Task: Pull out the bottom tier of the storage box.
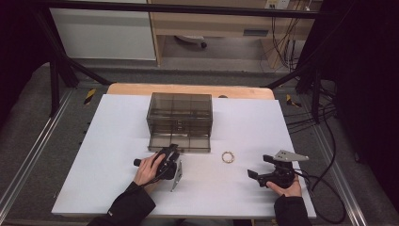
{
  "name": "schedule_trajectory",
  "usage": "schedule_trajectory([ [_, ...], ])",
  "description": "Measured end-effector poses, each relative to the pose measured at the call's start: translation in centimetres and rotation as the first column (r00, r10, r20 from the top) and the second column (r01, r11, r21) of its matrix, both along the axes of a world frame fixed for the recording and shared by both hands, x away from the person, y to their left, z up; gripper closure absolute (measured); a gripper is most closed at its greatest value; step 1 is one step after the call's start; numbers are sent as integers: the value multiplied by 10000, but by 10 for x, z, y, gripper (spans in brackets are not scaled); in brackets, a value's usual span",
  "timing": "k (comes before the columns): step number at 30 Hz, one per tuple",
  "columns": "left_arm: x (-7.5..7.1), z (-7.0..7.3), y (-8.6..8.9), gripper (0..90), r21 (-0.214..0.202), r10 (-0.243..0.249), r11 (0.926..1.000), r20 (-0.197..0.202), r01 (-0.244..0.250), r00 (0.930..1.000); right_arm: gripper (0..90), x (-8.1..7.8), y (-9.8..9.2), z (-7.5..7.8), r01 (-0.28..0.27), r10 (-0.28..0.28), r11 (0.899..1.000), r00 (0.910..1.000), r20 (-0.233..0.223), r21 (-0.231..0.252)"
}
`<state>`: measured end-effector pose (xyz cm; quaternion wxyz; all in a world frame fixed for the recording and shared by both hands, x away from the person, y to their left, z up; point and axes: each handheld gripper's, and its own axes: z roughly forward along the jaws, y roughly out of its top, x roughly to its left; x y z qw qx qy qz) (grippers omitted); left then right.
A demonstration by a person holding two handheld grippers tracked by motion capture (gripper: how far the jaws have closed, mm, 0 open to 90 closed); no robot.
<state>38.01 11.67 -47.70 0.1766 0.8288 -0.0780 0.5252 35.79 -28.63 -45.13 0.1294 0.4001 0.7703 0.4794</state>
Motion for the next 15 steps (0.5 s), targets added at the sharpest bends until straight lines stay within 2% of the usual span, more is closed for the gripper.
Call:
schedule_trajectory([
  [5,3,8,2,469,-252,179,9995,-477,-191,9987,8,0,0,0,7,-7,10000,10000,6,5],
  [6,3,10,3,452,-434,232,9987,-642,-260,9977,8,0,0,0,7,-7,10000,10000,6,4],
  [11,4,15,10,365,-1236,607,9895,-1188,-754,9911,8,0,0,0,9,-9,10000,10000,5,4],
  [15,4,20,15,297,-1718,837,9786,-1726,-1137,9814,8,0,0,0,11,-11,10000,10000,-3,3],
])
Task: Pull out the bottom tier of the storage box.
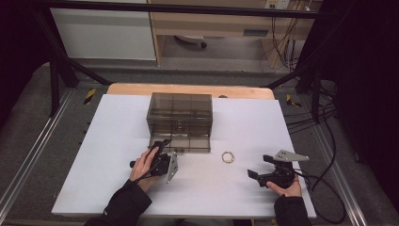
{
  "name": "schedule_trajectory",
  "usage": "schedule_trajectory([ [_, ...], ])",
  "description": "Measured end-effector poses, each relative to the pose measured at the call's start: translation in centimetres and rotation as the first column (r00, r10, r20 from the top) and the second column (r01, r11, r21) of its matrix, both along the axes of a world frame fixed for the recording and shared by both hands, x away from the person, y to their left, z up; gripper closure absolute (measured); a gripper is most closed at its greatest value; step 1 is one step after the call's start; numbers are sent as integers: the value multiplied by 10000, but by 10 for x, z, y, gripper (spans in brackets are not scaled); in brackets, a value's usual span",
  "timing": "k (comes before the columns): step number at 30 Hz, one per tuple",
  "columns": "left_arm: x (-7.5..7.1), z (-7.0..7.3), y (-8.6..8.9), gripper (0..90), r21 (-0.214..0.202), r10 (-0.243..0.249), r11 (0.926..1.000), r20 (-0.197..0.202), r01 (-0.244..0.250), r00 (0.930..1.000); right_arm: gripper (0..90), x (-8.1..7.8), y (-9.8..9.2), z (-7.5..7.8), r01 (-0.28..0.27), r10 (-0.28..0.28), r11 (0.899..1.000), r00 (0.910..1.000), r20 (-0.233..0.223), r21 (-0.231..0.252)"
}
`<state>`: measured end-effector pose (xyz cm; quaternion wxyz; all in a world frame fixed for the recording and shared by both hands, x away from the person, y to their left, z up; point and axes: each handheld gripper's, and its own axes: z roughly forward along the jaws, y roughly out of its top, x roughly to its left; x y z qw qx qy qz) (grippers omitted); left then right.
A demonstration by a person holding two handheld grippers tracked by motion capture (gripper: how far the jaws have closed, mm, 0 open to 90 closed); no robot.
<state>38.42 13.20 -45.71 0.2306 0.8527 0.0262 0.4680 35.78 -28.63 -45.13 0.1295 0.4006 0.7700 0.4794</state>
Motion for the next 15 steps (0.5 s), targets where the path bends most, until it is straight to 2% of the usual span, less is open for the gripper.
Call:
schedule_trajectory([
  [5,1,3,7,215,-686,366,9967,-890,-428,9954,8,0,0,0,10,-10,10000,10000,2,3],
  [9,0,6,14,190,-1202,536,9901,-1535,-725,9867,8,0,0,0,13,-13,10000,10000,1,-2],
  [15,-3,12,26,155,-1841,789,9751,-2326,-1236,9694,8,0,0,0,26,-26,10000,10000,-7,-3],
])
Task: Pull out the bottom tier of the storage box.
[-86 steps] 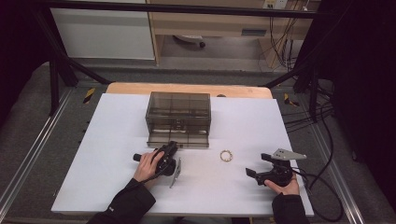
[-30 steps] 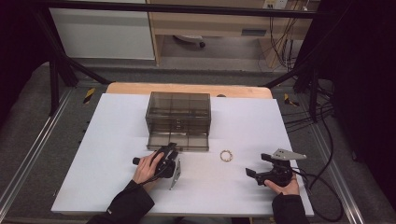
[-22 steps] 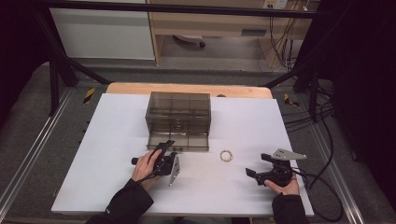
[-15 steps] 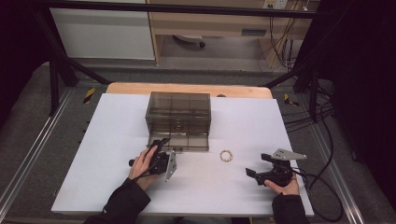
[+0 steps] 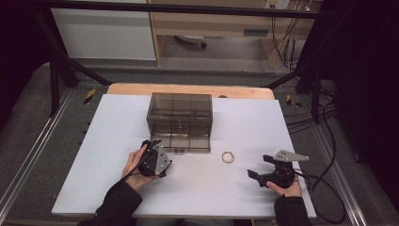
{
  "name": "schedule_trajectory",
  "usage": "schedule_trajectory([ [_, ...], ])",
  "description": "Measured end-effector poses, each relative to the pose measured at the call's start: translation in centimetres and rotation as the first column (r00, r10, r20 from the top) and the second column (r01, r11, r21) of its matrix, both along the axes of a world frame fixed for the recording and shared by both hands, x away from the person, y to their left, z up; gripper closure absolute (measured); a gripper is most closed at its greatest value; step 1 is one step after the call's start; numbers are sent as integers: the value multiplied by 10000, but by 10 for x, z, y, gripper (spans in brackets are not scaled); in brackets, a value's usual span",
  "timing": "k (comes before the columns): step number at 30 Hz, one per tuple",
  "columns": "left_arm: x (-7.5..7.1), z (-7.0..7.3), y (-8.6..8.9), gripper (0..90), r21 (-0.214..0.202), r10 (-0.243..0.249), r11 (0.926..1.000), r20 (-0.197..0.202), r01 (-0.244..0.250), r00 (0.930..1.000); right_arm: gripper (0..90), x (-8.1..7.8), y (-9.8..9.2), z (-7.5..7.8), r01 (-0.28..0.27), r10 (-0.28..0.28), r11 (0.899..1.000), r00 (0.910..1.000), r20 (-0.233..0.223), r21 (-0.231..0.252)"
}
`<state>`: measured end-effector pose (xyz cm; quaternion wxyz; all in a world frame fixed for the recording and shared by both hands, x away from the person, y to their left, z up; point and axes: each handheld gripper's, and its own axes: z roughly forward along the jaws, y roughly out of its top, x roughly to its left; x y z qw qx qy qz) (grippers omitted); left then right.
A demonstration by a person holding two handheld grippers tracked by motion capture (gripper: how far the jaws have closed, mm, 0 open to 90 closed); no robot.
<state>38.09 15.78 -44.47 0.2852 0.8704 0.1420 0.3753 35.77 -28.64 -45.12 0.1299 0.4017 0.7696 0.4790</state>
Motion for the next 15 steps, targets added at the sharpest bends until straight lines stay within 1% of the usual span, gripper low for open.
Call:
schedule_trajectory([
  [4,-2,2,9,134,-388,282,9988,-469,-300,9985,8,0,0,0,17,-17,10000,10000,-13,11],
  [5,-3,2,11,129,-506,375,9979,-635,-408,9973,8,0,0,0,21,-21,10000,10000,-19,26],
  [9,-4,2,20,111,-822,609,9942,-1047,-697,9926,8,0,0,0,13,-13,10000,10000,-40,-31],
  [12,-6,2,26,100,-1006,719,9911,-1431,-868,9871,8,0,0,0,26,-27,10000,10000,-52,-44],
  [15,-7,2,33,82,-1186,888,9866,-1829,-1116,9791,8,0,0,0,41,-41,10000,10000,-74,-46],
])
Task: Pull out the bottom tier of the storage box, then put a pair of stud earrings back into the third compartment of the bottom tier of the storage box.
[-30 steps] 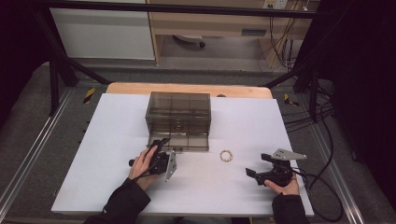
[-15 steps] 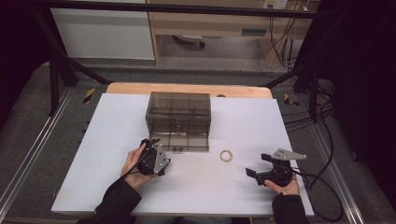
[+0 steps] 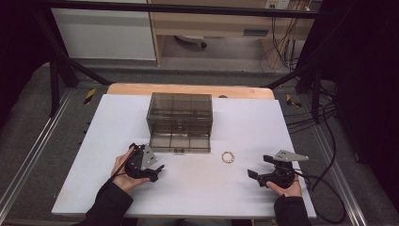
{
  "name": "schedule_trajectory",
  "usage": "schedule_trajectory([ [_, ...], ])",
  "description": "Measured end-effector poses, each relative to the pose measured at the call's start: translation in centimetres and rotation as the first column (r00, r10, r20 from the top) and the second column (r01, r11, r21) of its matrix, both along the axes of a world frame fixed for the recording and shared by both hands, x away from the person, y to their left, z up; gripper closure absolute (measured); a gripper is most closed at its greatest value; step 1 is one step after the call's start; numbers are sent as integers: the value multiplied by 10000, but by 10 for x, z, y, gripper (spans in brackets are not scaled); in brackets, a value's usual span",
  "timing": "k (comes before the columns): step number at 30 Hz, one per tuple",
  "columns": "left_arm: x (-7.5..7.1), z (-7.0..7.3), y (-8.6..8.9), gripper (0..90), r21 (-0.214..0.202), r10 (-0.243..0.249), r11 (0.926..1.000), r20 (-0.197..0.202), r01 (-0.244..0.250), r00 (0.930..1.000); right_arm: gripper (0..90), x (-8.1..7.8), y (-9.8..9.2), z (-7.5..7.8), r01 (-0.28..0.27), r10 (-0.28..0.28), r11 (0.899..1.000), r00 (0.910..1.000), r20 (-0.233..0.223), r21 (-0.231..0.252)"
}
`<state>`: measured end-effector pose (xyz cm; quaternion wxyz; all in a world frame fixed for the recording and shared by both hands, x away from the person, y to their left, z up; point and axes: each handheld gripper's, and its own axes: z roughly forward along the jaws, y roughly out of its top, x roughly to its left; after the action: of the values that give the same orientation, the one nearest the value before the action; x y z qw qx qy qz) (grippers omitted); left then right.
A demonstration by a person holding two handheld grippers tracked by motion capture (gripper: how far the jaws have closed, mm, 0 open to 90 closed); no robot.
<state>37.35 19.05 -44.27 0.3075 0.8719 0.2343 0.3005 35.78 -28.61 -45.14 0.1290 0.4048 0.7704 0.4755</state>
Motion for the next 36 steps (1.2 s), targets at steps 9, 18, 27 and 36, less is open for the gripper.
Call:
schedule_trajectory([
  [9,-4,-3,20,61,-830,415,9954,-805,-481,9959,9,1,0,0,117,-117,9999,9999,-45,-18],
  [18,-4,-5,42,53,-1694,372,9838,-1234,-580,9917,10,1,3,1,202,-203,9997,9997,-94,-132],
  [27,-8,-5,62,51,-2611,754,9577,-1777,-1209,9812,10,3,12,3,201,-204,9993,9998,-70,-301],
  [36,-11,-6,76,51,-2770,1092,9467,-2036,-1642,9729,12,7,20,4,367,-382,9985,9986,-369,-409],
])
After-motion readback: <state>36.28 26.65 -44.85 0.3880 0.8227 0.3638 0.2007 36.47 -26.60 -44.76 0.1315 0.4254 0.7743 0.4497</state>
